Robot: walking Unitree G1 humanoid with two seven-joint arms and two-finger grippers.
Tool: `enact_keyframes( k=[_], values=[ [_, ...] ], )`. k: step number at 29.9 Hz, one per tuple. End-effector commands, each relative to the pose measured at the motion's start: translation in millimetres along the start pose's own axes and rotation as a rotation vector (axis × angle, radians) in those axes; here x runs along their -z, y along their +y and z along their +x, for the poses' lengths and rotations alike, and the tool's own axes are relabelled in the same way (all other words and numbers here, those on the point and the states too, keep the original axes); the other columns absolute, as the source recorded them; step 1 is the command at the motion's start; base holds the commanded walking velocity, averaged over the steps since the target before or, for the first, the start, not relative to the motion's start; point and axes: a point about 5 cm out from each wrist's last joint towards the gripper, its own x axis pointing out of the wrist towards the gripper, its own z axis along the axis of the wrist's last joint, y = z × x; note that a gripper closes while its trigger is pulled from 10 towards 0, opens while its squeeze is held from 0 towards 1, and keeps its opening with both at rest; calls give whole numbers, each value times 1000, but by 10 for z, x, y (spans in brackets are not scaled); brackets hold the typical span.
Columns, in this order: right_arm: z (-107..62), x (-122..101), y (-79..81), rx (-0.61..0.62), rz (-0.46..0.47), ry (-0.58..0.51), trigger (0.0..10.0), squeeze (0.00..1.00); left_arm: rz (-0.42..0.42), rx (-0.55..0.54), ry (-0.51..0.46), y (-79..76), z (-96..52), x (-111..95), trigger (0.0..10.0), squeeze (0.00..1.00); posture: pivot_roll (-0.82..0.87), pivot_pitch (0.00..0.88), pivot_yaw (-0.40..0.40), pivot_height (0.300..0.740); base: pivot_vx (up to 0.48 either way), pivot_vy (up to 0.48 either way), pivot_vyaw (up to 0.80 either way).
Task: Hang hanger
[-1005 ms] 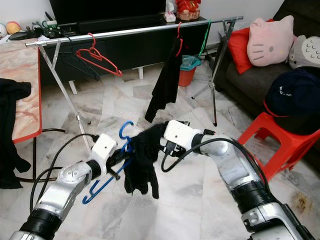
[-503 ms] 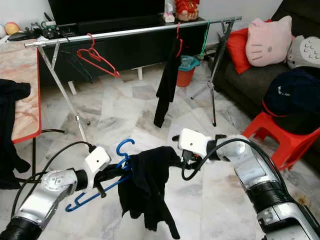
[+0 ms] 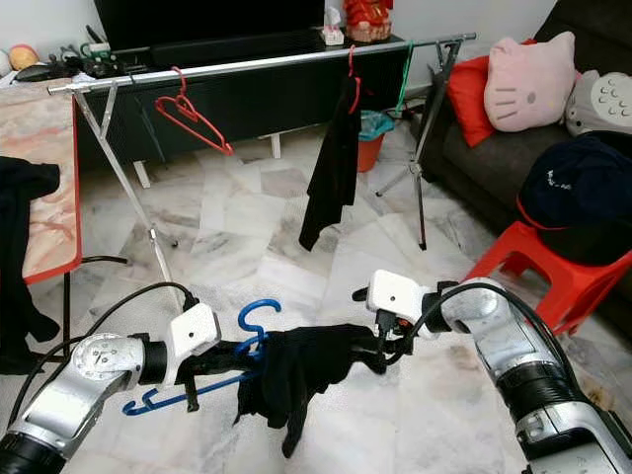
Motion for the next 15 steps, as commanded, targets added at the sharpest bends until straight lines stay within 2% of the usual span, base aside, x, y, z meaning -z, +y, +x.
enact_keyframes(
  k=[1, 15],
  values=[
    [1, -52, -28, -10, -19, -16, 10000, 0, 33, 28, -38, -17, 4, -122, 10000, 0, 41, 0, -38, 740, 0, 0, 0],
    [183, -167, 47, -100, 24, -145, 10000, 0, 59, 134, -60, -112, 122, -288, 10000, 0, 48, 0, -45, 740, 0, 0, 0]
  ],
)
